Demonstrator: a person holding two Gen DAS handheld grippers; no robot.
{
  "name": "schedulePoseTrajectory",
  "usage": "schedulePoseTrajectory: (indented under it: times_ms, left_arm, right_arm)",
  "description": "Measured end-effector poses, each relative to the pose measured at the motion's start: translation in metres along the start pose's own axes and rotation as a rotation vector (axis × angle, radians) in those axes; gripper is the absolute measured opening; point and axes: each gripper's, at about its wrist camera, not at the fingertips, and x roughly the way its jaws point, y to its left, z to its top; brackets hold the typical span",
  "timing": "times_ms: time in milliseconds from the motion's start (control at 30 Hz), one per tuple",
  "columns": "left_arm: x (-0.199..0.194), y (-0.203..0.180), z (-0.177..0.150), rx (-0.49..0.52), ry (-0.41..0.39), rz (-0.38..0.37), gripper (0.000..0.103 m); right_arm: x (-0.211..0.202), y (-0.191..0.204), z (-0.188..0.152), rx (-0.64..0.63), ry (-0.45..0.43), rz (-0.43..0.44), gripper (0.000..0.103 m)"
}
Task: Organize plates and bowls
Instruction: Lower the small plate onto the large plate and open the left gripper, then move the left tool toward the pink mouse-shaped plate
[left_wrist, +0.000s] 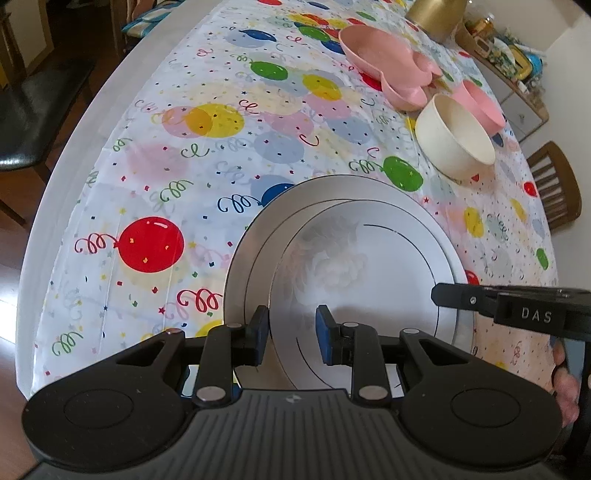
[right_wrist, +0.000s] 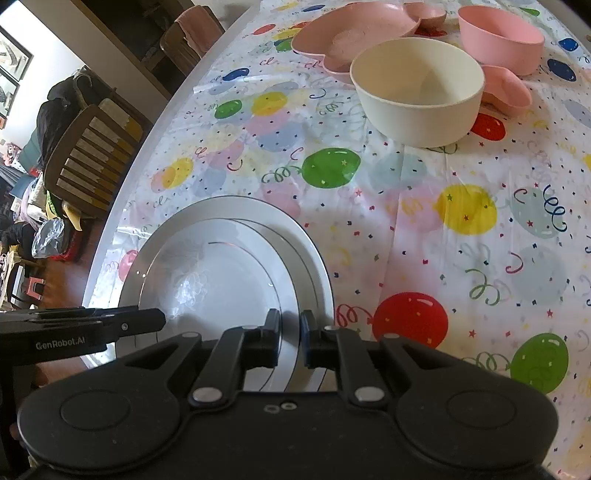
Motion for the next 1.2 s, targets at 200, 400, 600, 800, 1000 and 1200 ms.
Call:
schedulePoseTrajectory:
  times_ms: [200,400,600,800,1000,1200]
  left_arm:
    - [0.000,0.000,0.000,0.005,0.009,-0.004,0.026]
    - [-0.003,0.003,0.002,0.000,0.012,-0.005,0.026]
    - [-0.008,0.007,0.004,-0.006,0.008,-0.006,0.026]
    - [-0.026,0.000,0.006,0.044,-0.047,-0.013,0.026]
    - [-0.050,-0.013,0.009,0.110,-0.146,-0.016,0.026]
    - [-0.074,-0.025,0.021,0.132,-0.253,-0.017,0.027]
  right_arm:
    - [0.002,0.001,0.002,-0.008,0.003,0.002,0.011]
    - [0.002,0.003,0.003,-0.015,0.005,-0.004,0.014]
    - [-0.001,0.006,0.004,-0.036,-0.006,-0.021,0.019]
    - [-0.013,0.013,0.003,-0.080,-0.042,-0.029,0.023]
    - [-0.039,0.032,0.002,-0.180,-0.140,-0.045,0.030]
    - [-0.067,0.050,0.005,-0.247,-0.256,-0.067,0.041]
